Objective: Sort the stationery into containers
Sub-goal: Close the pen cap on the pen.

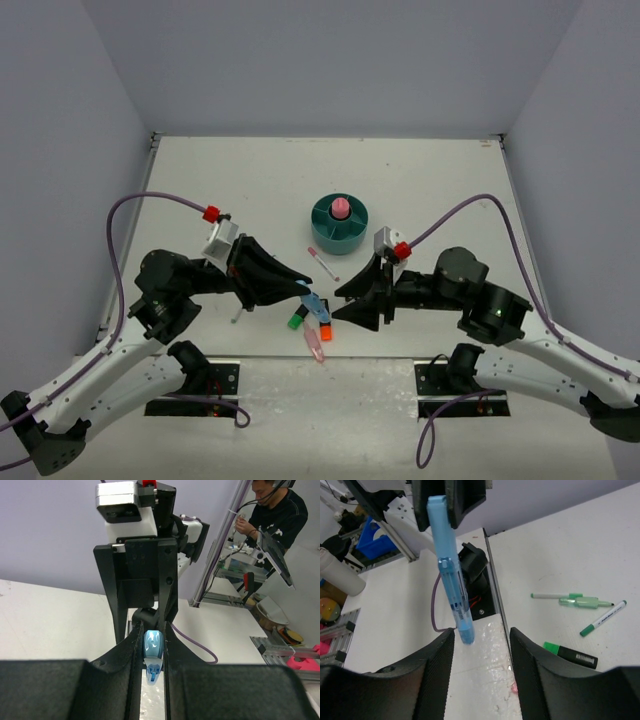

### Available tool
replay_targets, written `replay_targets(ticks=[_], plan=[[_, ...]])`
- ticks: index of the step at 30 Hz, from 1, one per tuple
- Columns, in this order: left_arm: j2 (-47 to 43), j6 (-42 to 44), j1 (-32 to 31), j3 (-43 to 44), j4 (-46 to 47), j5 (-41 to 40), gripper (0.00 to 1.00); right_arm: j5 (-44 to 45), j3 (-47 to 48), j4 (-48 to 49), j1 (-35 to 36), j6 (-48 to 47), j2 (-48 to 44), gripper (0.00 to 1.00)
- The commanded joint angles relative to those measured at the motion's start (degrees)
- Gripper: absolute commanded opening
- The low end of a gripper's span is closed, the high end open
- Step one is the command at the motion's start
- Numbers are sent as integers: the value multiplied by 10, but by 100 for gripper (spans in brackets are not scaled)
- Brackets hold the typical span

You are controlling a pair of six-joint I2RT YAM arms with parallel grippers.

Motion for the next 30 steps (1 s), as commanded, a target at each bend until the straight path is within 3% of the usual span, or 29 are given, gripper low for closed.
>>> replay_targets(ticks=[1, 10, 20, 25, 30], plan=[[1, -11, -1, 6, 30, 8, 0, -5, 35, -17, 0, -27, 43, 48], [7, -4, 0, 12, 11, -16, 0, -93, 32, 22, 0, -11, 80, 44], [10, 2, 0, 10, 4, -45, 0, -113, 15, 40, 0, 0, 52, 45], [2, -2, -1, 6, 2, -70, 0, -138, 14, 43, 0, 6, 58, 52], [5, -13, 0, 4, 4, -83, 0, -128, 18, 44, 0, 5, 72, 50]])
